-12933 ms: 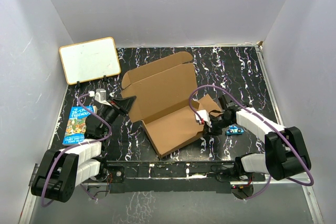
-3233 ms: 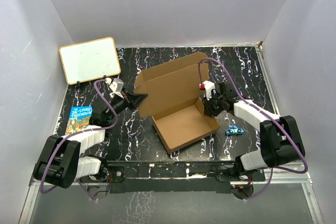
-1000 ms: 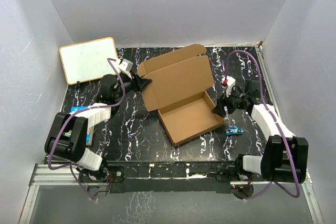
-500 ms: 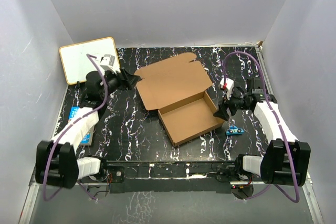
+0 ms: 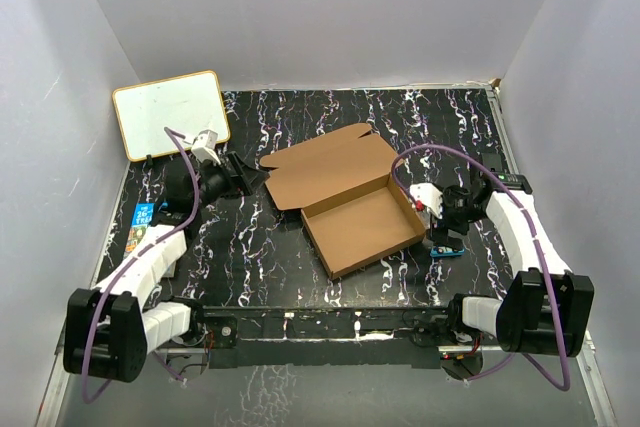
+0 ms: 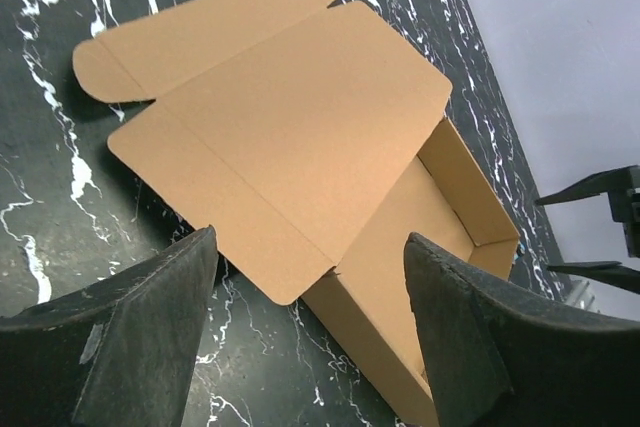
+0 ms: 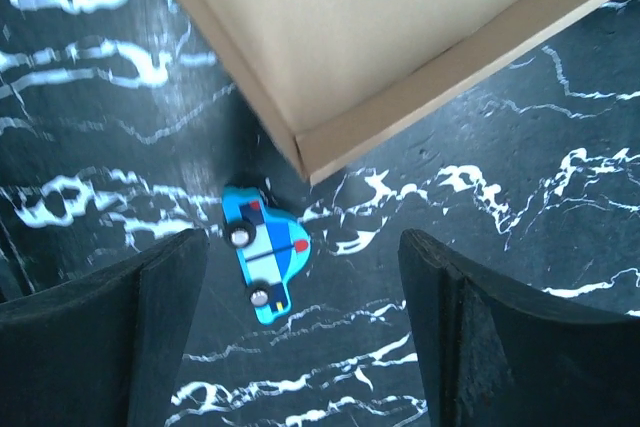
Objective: Fold the paper box
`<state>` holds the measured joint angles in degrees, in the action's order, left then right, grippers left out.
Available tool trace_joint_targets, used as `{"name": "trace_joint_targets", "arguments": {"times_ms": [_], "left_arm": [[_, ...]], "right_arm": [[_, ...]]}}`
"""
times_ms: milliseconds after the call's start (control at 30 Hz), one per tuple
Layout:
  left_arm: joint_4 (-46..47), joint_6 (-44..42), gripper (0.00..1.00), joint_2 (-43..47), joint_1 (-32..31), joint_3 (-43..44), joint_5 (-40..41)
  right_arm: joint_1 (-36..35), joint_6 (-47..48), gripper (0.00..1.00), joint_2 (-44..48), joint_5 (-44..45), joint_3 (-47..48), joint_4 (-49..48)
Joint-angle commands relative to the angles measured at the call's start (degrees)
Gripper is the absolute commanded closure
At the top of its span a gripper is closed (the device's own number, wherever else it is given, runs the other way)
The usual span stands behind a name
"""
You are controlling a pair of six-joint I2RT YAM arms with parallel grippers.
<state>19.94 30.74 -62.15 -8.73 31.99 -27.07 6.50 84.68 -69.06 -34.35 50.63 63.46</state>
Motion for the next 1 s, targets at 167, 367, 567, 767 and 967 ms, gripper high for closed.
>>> {"name": "trace_joint_targets", "arguments": {"times_ms": [167,367,567,767,967], "left_arm": [[-2.7,3.5,0.22,-6.4,0.6,4.1,-5.5],[-3.2,3.1,0.20,-5.2,1.6,3.7,-6.1],[-2.0,3.9,0.20,-5.5,2.8,3.4,-7.7],[0.7,5.9,0.20,-5.7,3.8,2.4,-9.8],[2.0,7.2,0.20,-6.4,4.7,1.9,-10.8]], "right_arm": [[0.8,15.9,0.14,-5.5,9.9,-4.8,-1.6],[0.8,16.1,0.14,-9.6,10.6,-4.5,-3.1],[0.9,14.4,0.17,-11.5,12.5,-7.6,-7.5],[1.0,12.4,0.28,-12.5,13.1,-7.4,-8.7],[1.4,12.1,0.46,-11.6,13.2,-7.3,-8.4]]}}
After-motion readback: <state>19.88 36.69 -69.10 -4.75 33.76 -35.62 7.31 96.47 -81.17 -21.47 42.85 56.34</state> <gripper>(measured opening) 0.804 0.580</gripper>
